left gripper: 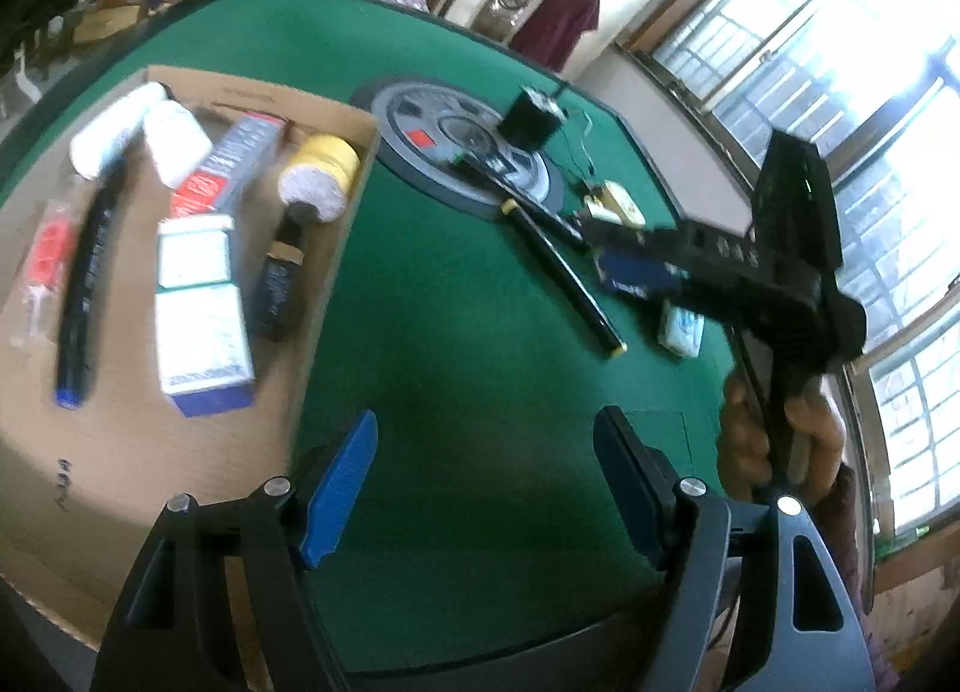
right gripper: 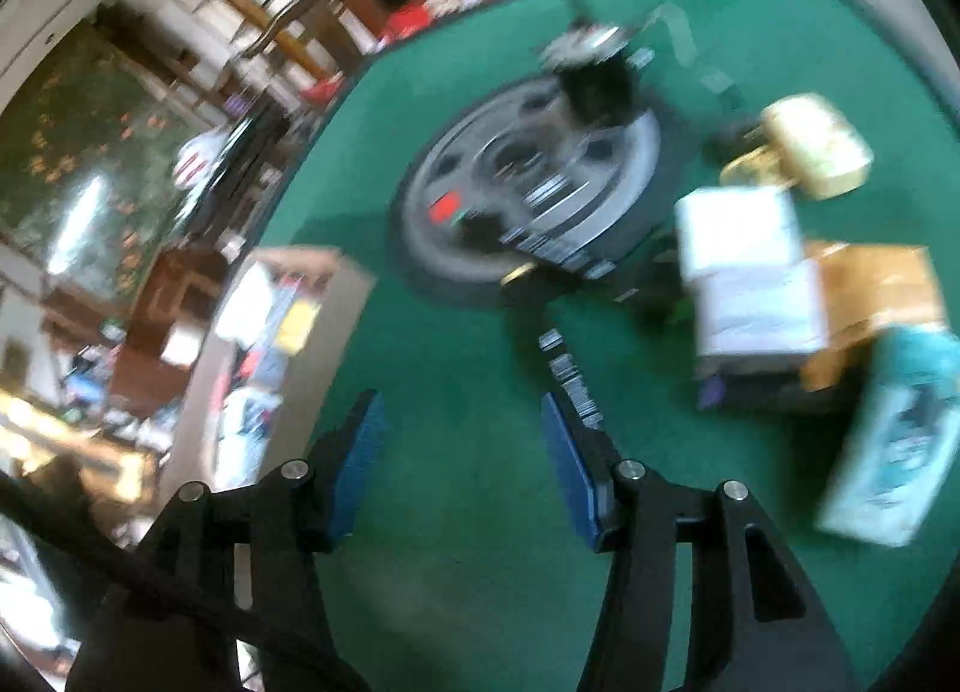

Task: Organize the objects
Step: 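Move the left gripper to a yellow-capped black marker while the right gripper grasps a green-capped marker, then grasp the yellow-capped black marker with the left gripper, then carry both held markers over the cardboard box, then open both grippers to release the markers into the box, then move both grippers back toward the remaining items on the table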

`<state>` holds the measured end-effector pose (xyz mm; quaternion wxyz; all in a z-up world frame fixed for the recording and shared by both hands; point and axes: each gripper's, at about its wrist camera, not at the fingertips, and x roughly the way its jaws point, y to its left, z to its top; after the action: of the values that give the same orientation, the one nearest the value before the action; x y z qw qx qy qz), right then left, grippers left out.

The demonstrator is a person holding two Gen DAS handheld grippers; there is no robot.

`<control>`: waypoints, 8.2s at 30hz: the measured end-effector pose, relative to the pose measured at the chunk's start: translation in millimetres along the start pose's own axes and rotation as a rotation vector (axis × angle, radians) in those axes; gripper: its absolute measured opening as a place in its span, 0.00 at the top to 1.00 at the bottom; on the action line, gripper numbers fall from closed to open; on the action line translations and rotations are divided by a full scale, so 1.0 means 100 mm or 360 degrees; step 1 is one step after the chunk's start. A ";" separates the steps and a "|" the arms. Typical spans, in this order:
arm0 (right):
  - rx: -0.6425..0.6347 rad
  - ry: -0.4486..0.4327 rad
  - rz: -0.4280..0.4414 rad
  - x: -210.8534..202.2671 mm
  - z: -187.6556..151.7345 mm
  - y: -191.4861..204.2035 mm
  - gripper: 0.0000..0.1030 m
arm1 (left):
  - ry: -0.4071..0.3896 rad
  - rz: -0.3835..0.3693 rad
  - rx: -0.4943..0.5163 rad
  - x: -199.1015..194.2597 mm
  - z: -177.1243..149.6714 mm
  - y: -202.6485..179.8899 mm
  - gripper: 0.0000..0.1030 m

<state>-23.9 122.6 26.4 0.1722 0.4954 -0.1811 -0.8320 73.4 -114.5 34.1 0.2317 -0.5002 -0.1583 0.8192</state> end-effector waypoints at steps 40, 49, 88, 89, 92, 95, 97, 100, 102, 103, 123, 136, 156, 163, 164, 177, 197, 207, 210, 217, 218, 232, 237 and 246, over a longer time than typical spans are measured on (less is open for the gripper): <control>-0.0204 0.0010 -0.0437 0.24 -0.23 -0.08 0.88 | 0.0034 0.0410 0.0311 0.74 0.46 -0.20 0.34; -0.0131 -0.0114 -0.0270 0.16 -0.30 -0.16 0.88 | 0.0033 0.0656 0.0545 1.13 0.53 -0.36 0.34; -0.0131 -0.0161 -0.0265 0.22 -0.34 -0.11 0.86 | -0.0184 0.0549 0.0554 0.90 0.60 -0.30 0.72; -0.0136 -0.0161 -0.0266 0.22 -0.34 -0.11 0.85 | -0.0170 0.0564 0.0561 0.92 0.61 -0.30 0.72; -0.0146 -0.0162 -0.0265 0.22 -0.34 -0.11 0.83 | -0.0174 0.0614 0.0570 0.95 0.64 -0.31 0.72; -0.0147 -0.0163 -0.0266 0.22 -0.34 -0.11 0.83 | -0.0182 0.0638 0.0557 0.95 0.67 -0.29 0.72; -0.0148 -0.0163 -0.0266 0.22 -0.34 -0.11 0.83 | -0.0167 0.0727 0.0565 1.00 0.68 -0.27 0.64; -0.0147 -0.0164 -0.0265 0.22 -0.34 -0.11 0.83 | -0.0117 0.0823 0.0637 1.12 0.64 -0.30 0.56; -0.0145 -0.0167 -0.0262 0.22 -0.34 -0.11 0.83 | -0.0167 0.0866 0.0677 1.13 0.60 -0.33 0.52; -0.0145 -0.0167 -0.0261 0.22 -0.34 -0.12 0.83 | -0.0172 0.0865 0.0674 1.12 0.60 -0.32 0.52; -0.0449 -0.0190 -0.0559 0.33 -0.48 0.19 0.89 | -0.0189 0.0352 0.0373 0.55 0.36 -0.21 0.89; -0.0159 -0.0184 0.0139 -0.09 -0.47 0.57 0.88 | -0.0387 0.0291 0.0144 -0.47 0.31 0.53 0.89; -0.0194 0.0169 0.0264 1.14 -0.56 2.09 0.88 | -0.0271 0.0648 0.0011 -0.45 0.36 1.73 0.89; -0.0230 0.0166 0.0091 1.38 -0.47 2.22 0.88 | -0.0299 0.0649 -0.0015 -0.52 0.33 1.77 0.88; -0.0243 0.0146 0.0067 1.37 -0.46 2.23 0.88 | -0.0304 0.0651 -0.0021 -0.53 0.33 1.77 0.88; -0.0314 0.0097 -0.0029 1.33 -0.45 2.30 0.88 | -0.0320 0.0588 -0.0043 -0.57 0.30 1.77 0.55; -0.0247 -0.0115 -0.0019 0.64 -0.44 1.78 0.62 | -0.0449 0.0490 -0.0053 -0.86 0.13 1.21 0.47; -0.0235 -0.0216 -0.0207 0.35 -0.58 1.31 0.59 | -0.0301 0.0367 0.0136 -0.45 -0.03 0.43 0.47; -0.0262 -0.0271 -0.0278 0.23 -0.60 1.18 0.59 | -0.0250 0.0373 0.0172 -0.32 -0.08 0.26 0.47; -0.0185 -0.0388 -0.0389 -0.16 -0.53 0.61 0.53 | -0.0193 0.0380 0.0195 -0.16 -0.15 0.03 0.47; -0.0140 -0.0418 -0.0404 -0.26 -0.50 0.47 0.53 | -0.0189 0.0373 0.0198 -0.15 -0.16 0.01 0.47; 0.0551 -0.0584 -0.0403 -1.16 -0.30 -1.34 0.53 | -0.0113 0.0258 0.0175 0.07 -0.22 -0.10 0.47; 0.0468 -0.0423 -0.0080 -0.88 -0.25 -1.18 0.51 | -0.0118 0.0267 0.0179 0.07 -0.21 -0.11 0.47; -0.0040 -0.0045 0.0482 -0.45 -0.36 -0.23 0.51 | -0.0072 0.0226 0.0144 0.15 -0.19 -0.07 0.47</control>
<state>25.6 159.0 34.0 0.2994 0.4484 -0.2456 -0.8056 86.6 -100.0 17.8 0.1916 -0.4806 -0.0904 0.8509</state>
